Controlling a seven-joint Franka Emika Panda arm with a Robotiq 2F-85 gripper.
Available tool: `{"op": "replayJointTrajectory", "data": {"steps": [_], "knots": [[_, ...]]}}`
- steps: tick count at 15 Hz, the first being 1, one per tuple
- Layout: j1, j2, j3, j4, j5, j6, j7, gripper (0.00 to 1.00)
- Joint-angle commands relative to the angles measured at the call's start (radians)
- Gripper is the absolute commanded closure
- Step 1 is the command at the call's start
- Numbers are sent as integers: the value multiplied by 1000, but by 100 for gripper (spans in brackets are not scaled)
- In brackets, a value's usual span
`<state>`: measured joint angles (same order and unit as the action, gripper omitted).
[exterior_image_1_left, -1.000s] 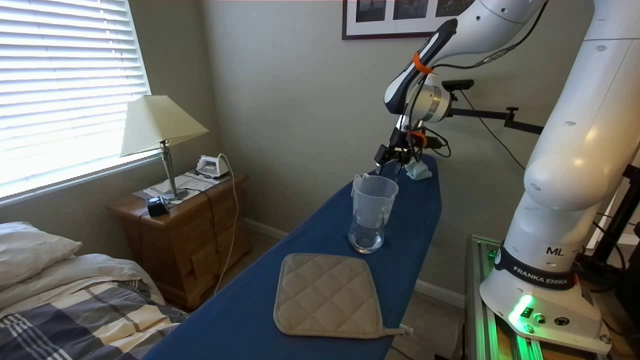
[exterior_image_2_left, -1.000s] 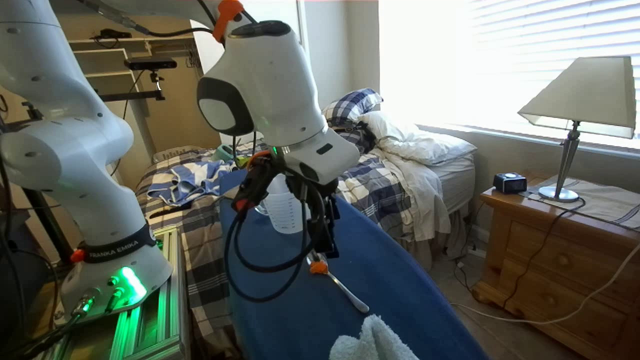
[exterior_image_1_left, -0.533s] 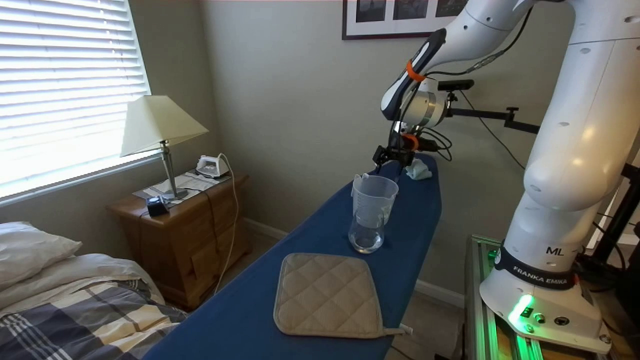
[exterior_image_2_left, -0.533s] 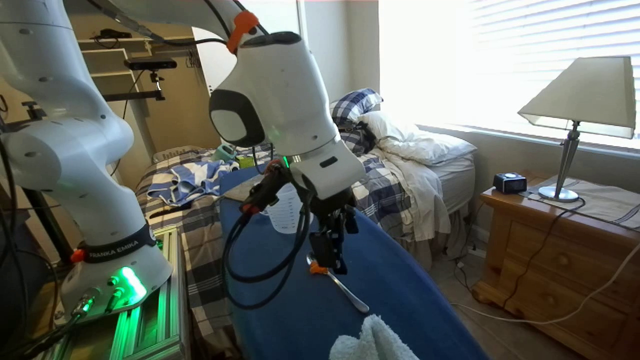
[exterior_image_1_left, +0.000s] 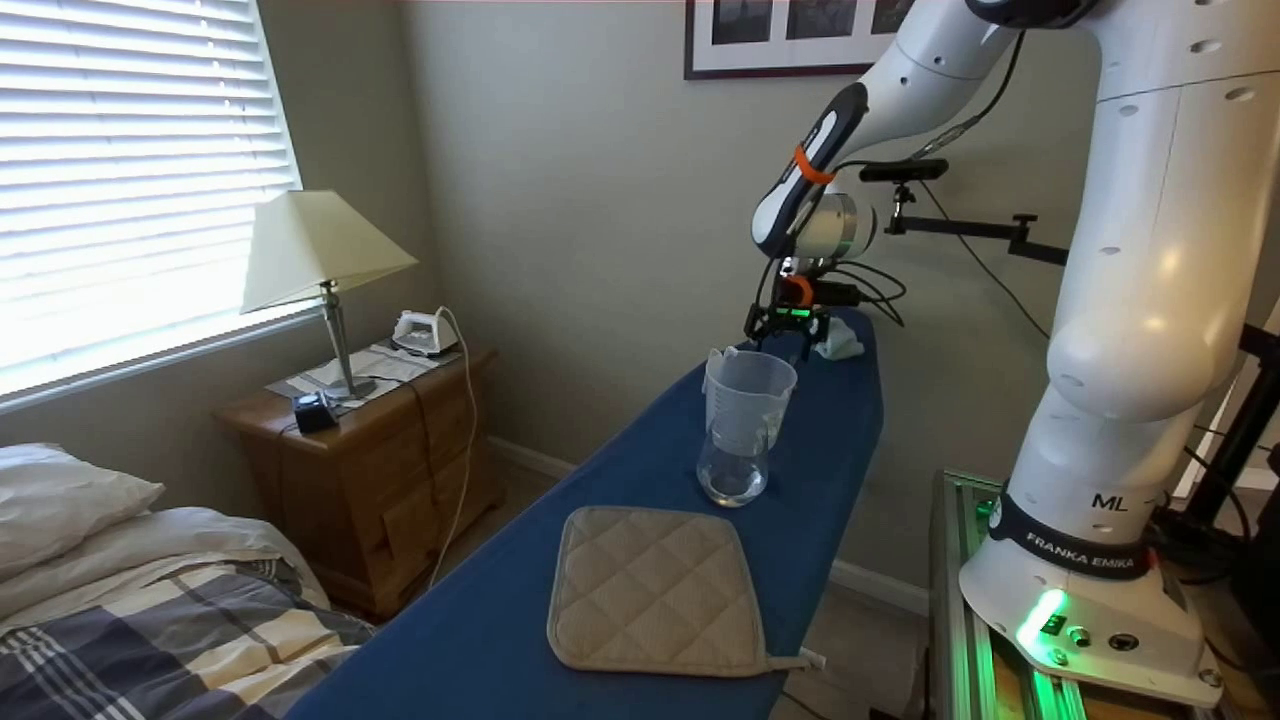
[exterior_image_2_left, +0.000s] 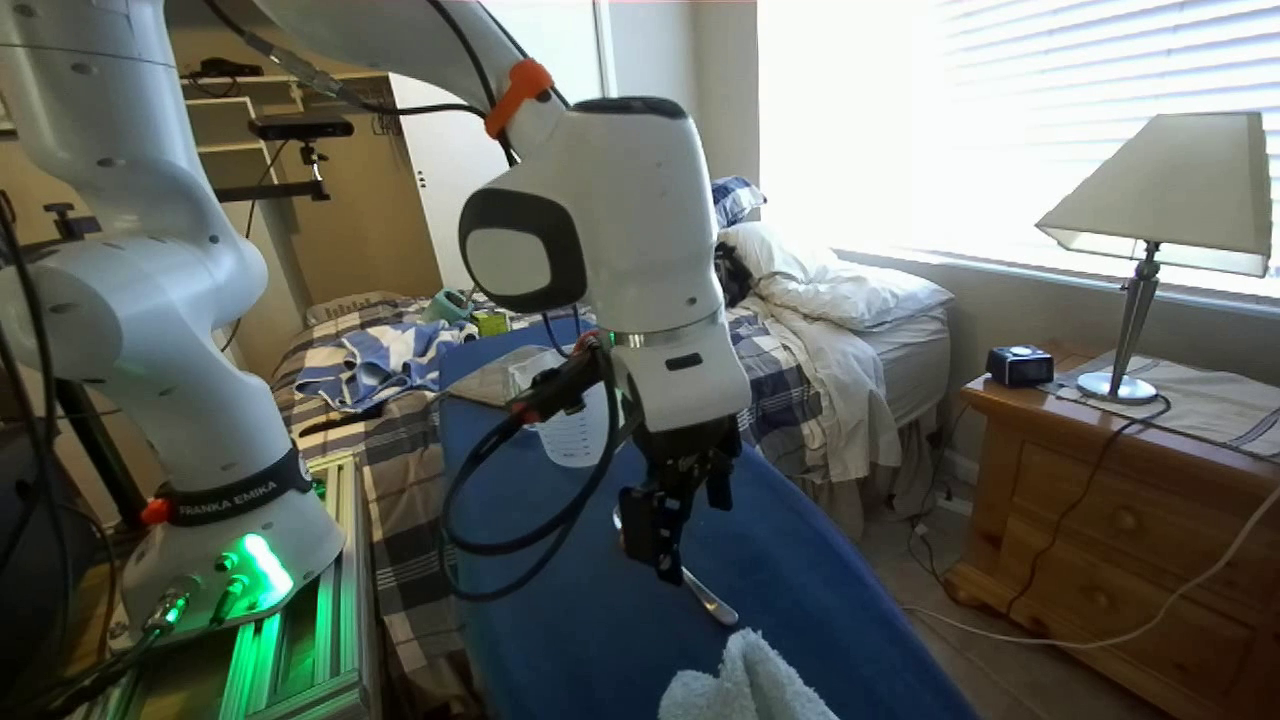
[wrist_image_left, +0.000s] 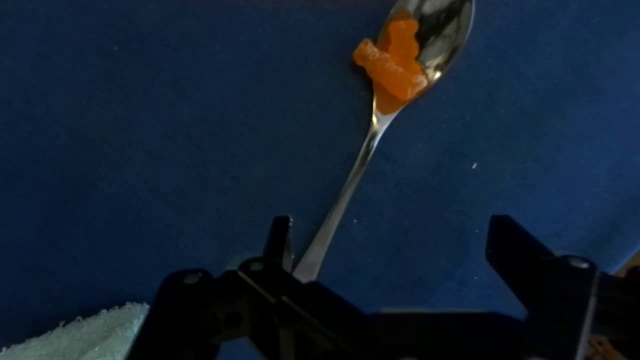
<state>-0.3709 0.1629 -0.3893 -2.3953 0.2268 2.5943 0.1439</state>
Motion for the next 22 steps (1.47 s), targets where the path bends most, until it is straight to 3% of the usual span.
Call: {"op": "replayJointTrajectory", "data": {"steps": [1,8,14,15,16,18,19,21,22], "knots": [[10,27,-17,64,-72,-97,123,0],[-1,48,-18,106,-87,-210,183,1],[-2,73,-18,122,-76,-247,197,23],[-1,77,-18,125,-76,-251,202,21],[-1,81,-18,128,-75,-254,202,29],[-1,87,-17,132,-72,-257,204,34],[-1,89,-17,134,-70,-259,204,45],[-2,91,-16,137,-67,-262,202,50],[-2,93,-15,139,-65,-265,202,58]]}}
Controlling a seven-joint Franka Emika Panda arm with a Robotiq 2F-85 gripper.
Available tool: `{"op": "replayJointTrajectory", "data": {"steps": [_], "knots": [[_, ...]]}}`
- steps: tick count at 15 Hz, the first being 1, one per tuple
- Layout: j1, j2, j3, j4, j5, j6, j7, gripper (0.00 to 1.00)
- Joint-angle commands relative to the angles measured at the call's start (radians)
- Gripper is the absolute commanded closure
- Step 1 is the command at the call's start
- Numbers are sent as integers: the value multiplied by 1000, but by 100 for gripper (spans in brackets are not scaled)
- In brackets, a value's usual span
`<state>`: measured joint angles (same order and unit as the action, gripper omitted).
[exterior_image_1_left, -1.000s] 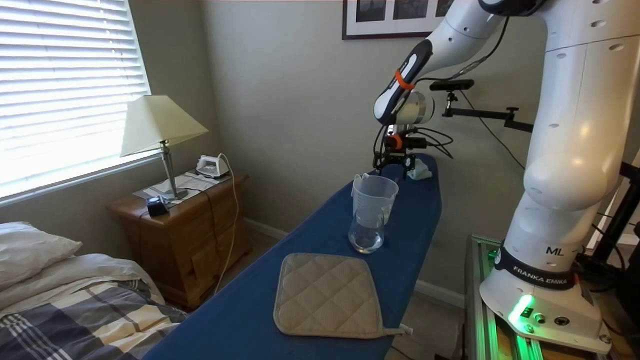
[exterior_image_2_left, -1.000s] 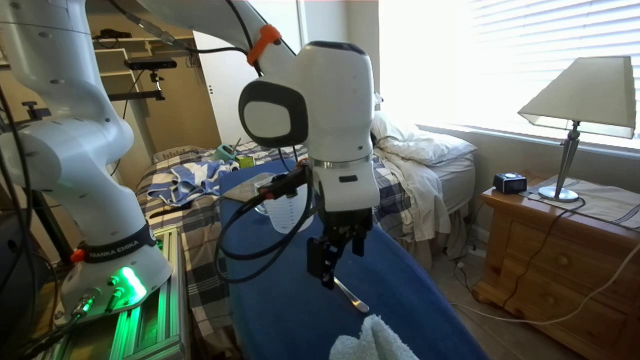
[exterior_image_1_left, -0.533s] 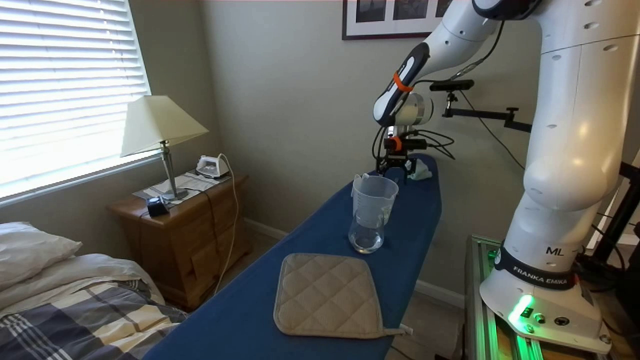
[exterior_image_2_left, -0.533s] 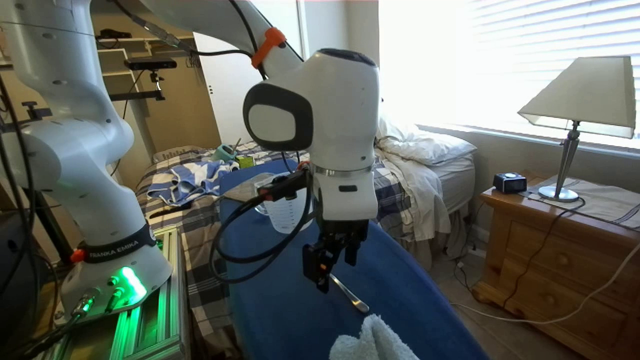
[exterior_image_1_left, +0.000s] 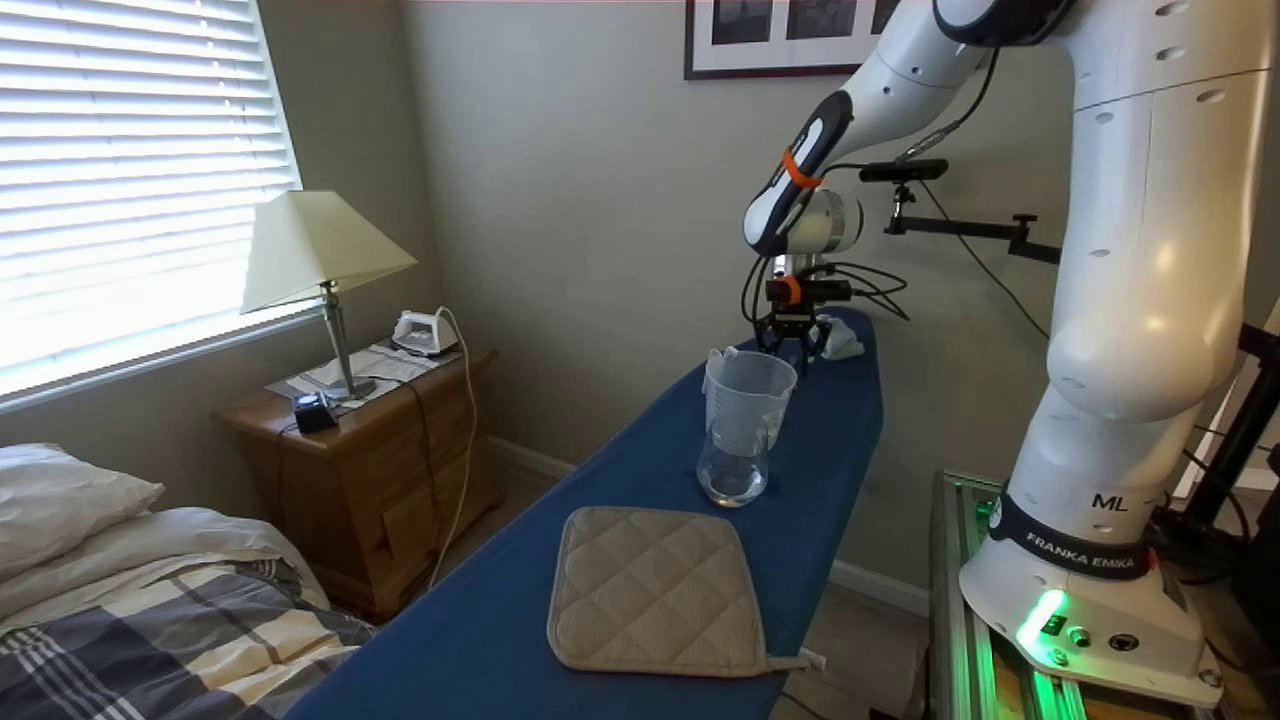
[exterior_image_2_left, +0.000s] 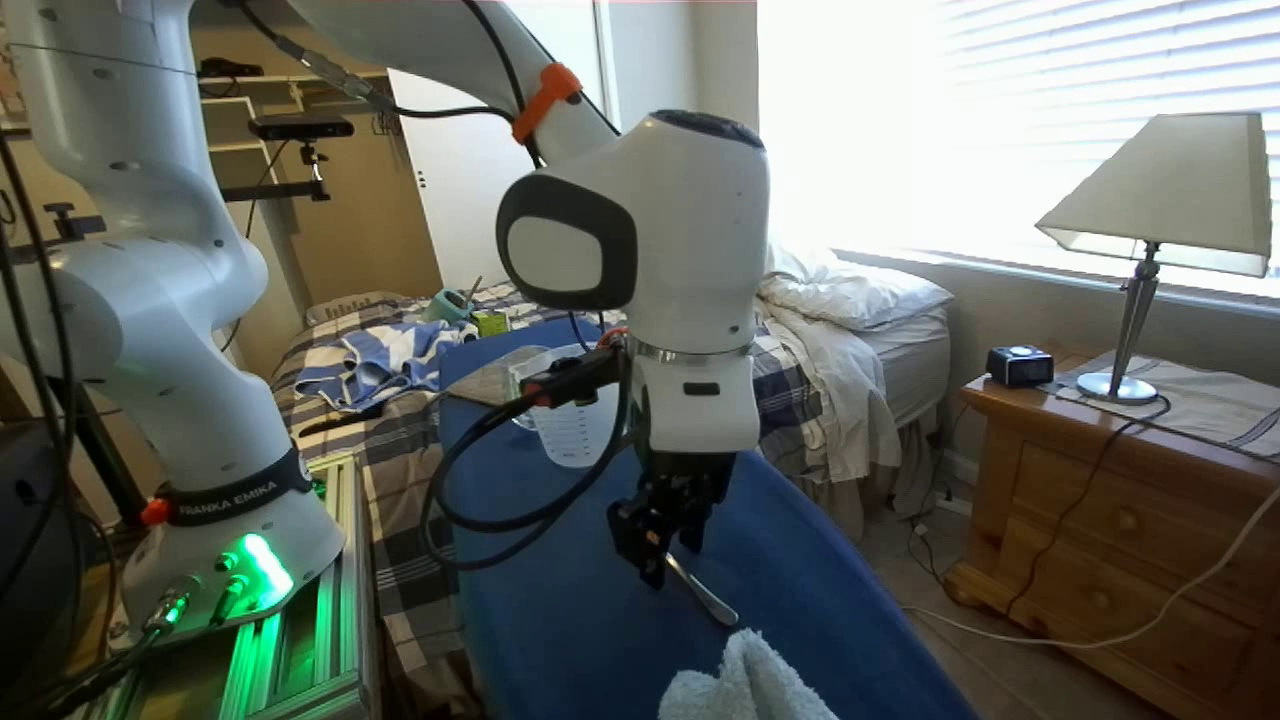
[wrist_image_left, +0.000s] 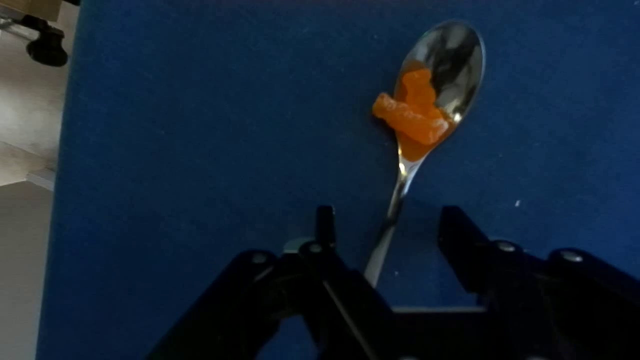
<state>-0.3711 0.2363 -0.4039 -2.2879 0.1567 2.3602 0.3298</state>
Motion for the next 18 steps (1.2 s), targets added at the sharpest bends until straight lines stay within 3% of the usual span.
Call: {"op": "replayJointTrajectory", "data": {"steps": [1,2,3,6,13,18], "knots": [[-2,20,0,33,5,-33,16,61],[-2,21,0,35,7,-35,16,65],[-2,21,0,36,7,-36,17,61],[-3,24,0,40,8,-37,16,61],[-3,28,1,47,10,-39,17,74],[-4,31,1,52,11,-39,18,76]]}}
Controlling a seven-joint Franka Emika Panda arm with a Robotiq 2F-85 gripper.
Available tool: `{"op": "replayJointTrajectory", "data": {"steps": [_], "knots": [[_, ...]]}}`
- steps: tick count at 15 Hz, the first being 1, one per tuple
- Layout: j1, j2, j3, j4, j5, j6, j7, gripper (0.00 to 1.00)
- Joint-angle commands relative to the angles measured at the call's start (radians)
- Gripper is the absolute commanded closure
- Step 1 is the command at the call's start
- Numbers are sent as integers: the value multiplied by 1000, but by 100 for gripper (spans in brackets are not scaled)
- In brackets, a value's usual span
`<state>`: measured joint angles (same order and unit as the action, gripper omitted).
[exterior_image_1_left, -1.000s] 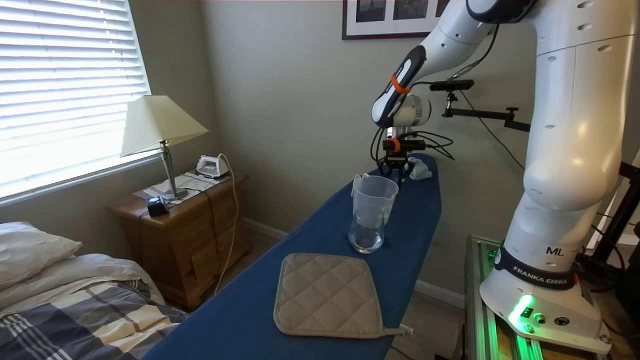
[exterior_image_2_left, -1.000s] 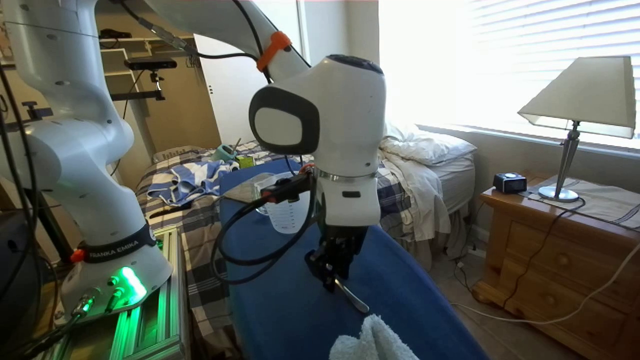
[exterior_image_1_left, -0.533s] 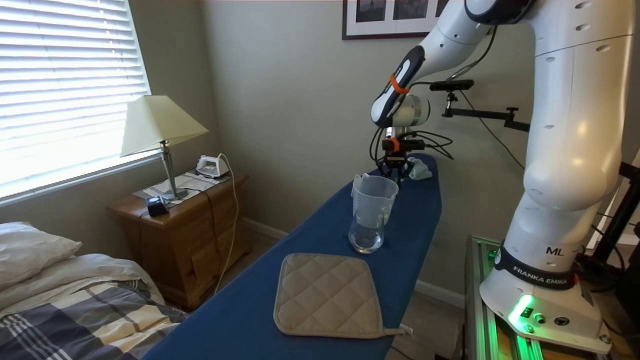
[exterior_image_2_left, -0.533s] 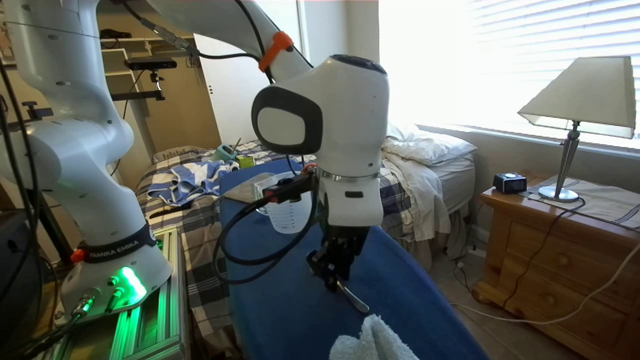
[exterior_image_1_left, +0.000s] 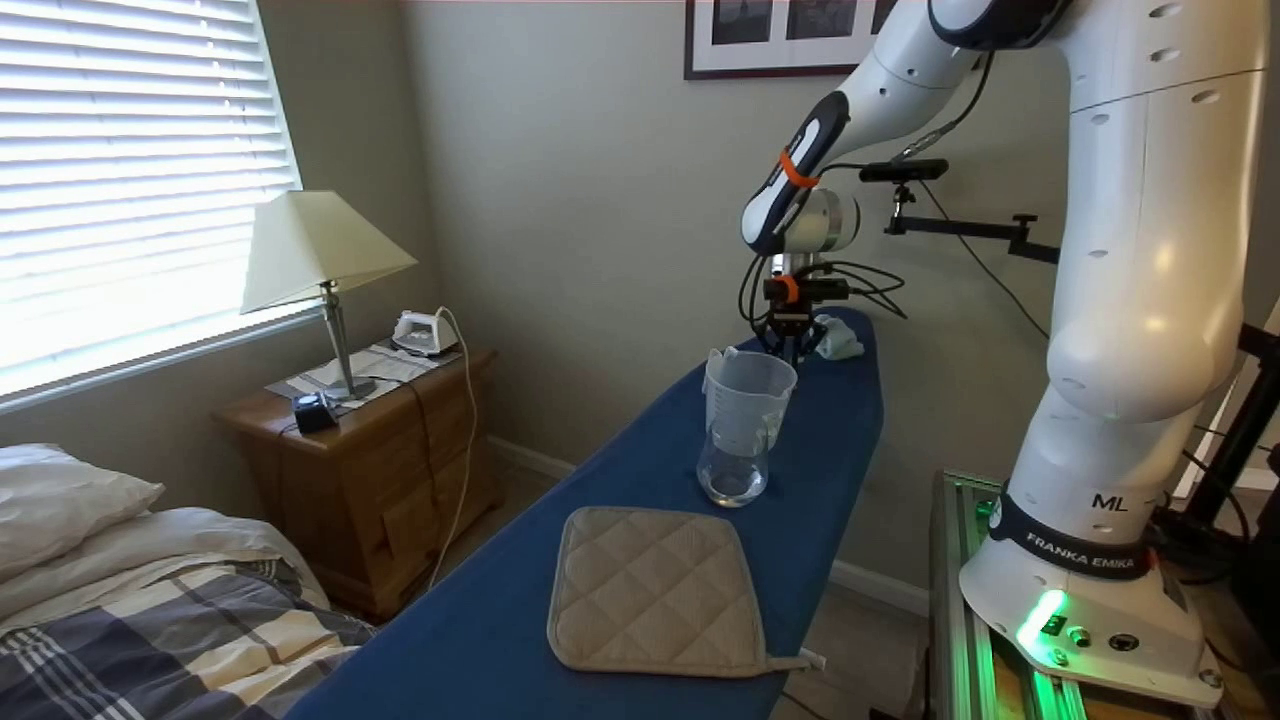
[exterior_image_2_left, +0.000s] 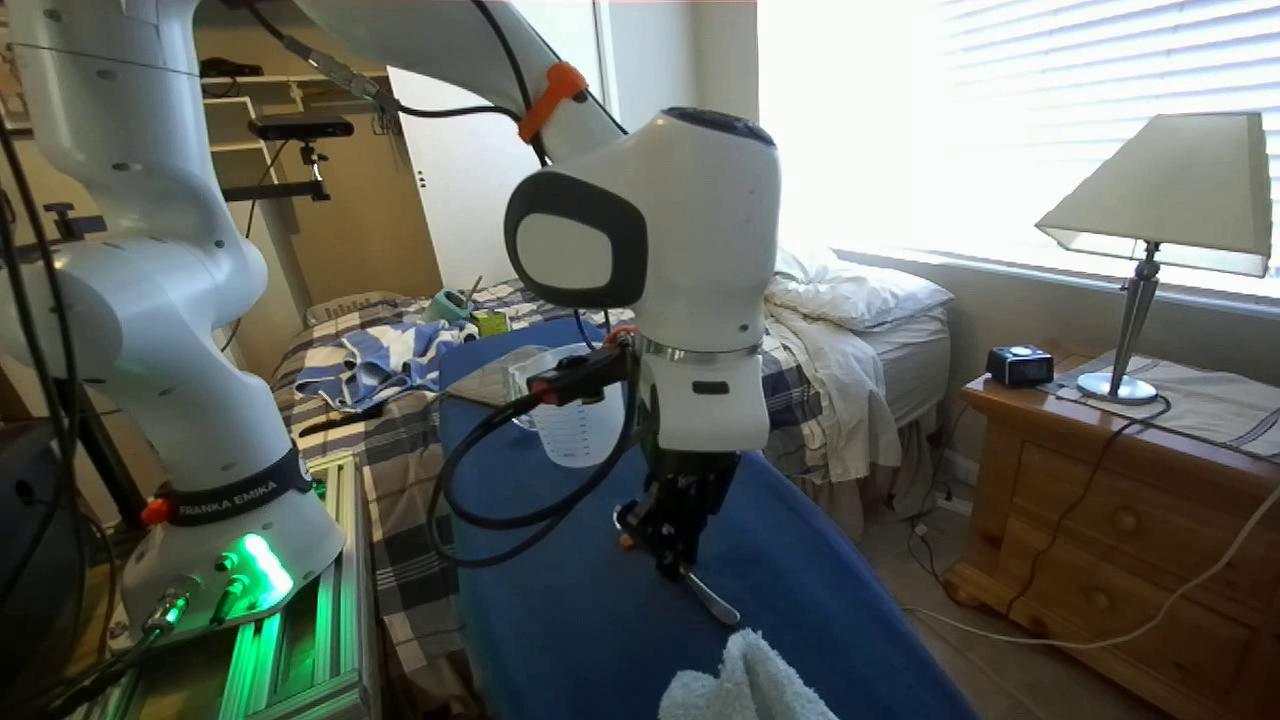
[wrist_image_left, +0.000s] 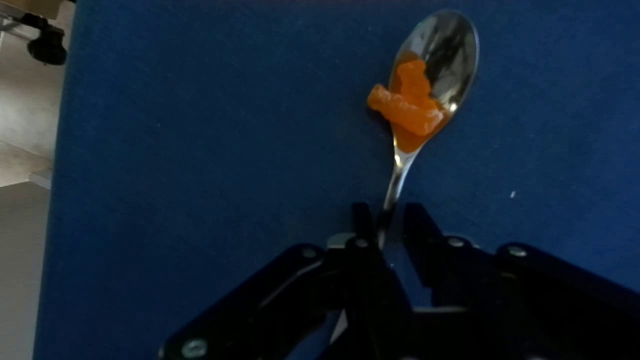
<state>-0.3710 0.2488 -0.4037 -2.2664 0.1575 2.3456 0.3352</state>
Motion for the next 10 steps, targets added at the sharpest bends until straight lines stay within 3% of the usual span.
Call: {"op": "replayJointTrajectory", "data": {"steps": [1,7,10], "knots": [[-4,19,1,31,10,-25,12,77],[-4,22,0,35,10,-26,17,82],[-3,21,1,37,10,-28,21,96]]}}
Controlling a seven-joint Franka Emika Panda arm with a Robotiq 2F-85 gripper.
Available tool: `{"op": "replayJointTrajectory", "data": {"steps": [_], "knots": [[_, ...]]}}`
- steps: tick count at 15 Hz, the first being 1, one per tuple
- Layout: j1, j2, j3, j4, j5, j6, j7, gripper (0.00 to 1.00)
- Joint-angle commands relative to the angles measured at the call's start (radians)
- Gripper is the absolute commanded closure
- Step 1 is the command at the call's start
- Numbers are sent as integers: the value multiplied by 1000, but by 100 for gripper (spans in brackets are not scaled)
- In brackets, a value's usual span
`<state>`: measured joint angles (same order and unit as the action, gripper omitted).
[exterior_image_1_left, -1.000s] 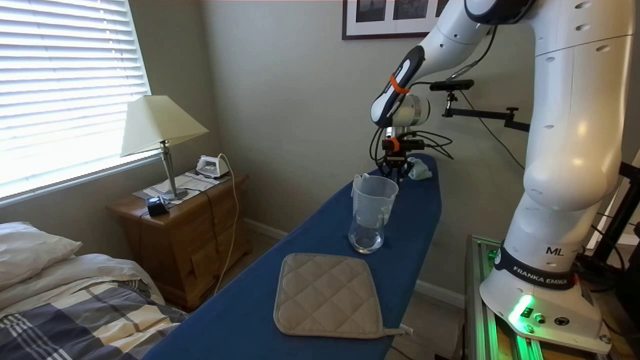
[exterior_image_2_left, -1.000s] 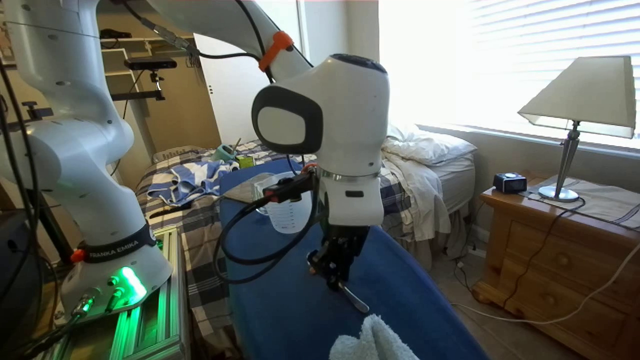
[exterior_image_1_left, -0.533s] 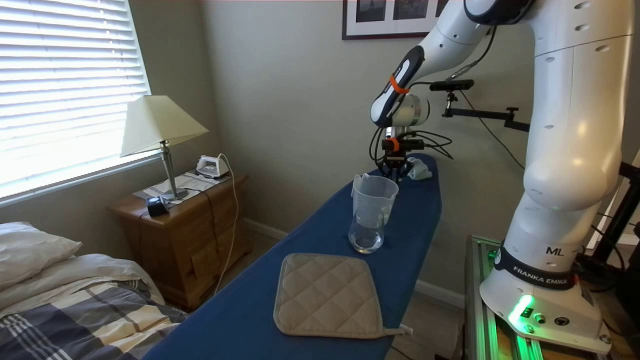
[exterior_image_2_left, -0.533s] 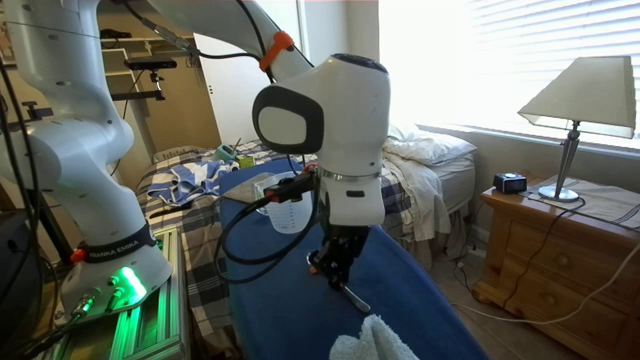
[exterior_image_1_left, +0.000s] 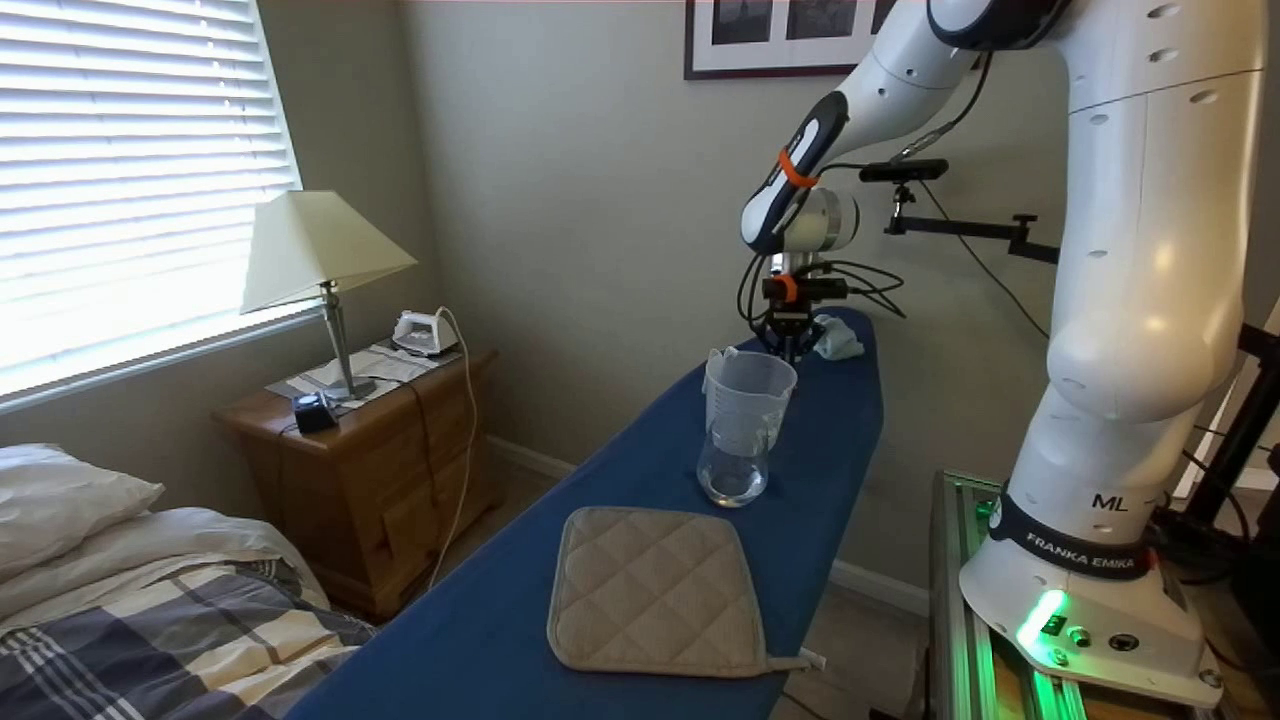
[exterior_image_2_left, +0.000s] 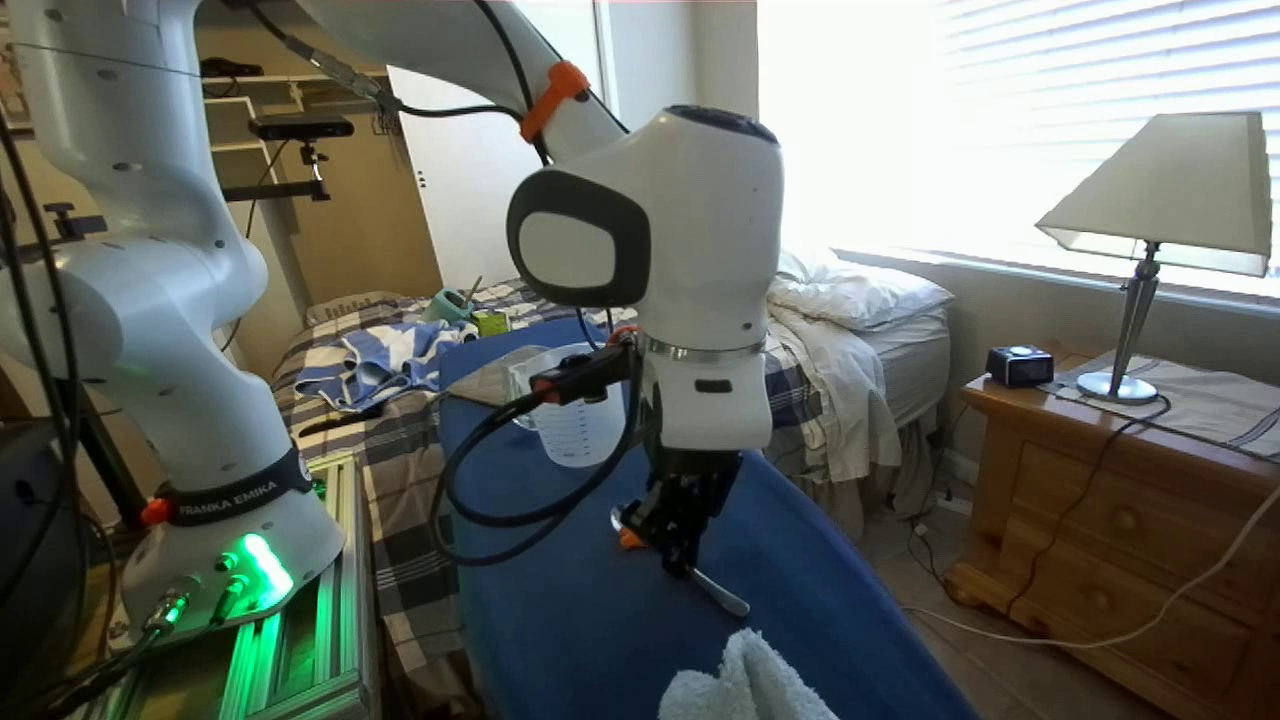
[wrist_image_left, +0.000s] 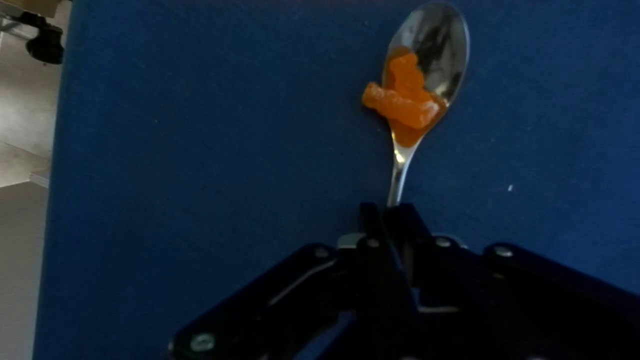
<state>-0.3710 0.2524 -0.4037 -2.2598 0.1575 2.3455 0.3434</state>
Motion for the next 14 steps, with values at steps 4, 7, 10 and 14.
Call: {"op": "replayJointTrajectory", "data": {"steps": [4,7,10,14], "knots": [[-2,15,0,32,10,-31,19,97],[-1,13,0,34,9,-36,26,97],[3,3,1,35,7,-44,34,97],[16,-15,5,41,-1,-68,55,97]]}}
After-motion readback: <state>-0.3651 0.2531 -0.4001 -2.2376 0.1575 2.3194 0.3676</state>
